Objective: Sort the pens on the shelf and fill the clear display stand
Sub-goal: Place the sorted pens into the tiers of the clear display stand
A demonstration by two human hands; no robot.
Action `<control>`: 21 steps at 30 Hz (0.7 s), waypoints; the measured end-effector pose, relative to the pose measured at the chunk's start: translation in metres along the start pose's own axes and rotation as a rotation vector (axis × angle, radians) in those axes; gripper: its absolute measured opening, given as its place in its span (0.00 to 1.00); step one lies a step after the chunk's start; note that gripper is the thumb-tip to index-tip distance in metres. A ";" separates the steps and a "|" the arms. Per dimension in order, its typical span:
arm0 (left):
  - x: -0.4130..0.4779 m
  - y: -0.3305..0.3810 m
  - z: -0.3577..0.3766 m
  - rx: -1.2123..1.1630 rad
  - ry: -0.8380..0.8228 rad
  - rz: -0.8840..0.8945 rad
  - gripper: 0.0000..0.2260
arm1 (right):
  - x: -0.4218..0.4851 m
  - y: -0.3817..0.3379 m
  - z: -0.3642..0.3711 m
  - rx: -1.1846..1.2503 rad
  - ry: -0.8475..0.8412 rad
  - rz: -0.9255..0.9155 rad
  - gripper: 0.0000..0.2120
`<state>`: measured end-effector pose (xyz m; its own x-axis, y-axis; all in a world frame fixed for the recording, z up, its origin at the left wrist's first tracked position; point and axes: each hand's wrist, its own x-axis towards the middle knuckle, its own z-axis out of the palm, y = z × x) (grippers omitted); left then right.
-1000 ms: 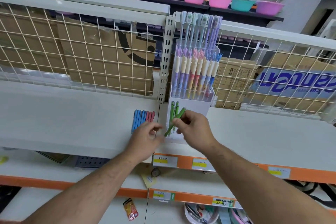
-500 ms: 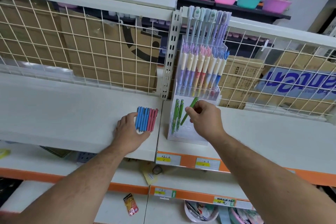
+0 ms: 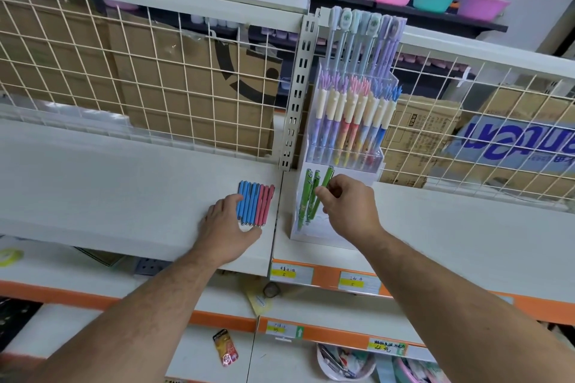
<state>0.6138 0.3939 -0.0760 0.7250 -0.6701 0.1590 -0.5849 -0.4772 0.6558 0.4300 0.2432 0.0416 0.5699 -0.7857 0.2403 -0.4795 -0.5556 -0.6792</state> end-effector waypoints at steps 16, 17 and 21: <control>0.000 0.000 0.003 0.129 -0.057 0.020 0.34 | -0.001 0.006 0.009 -0.046 -0.078 0.033 0.12; 0.000 0.000 0.003 0.142 -0.063 0.024 0.33 | -0.002 0.007 0.010 -0.060 -0.089 0.028 0.11; 0.001 -0.001 0.004 0.173 -0.072 0.039 0.32 | -0.004 0.009 0.013 -0.129 -0.124 0.013 0.11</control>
<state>0.6135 0.3919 -0.0794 0.6762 -0.7262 0.1242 -0.6704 -0.5365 0.5126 0.4321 0.2444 0.0253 0.6371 -0.7581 0.1391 -0.5648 -0.5820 -0.5851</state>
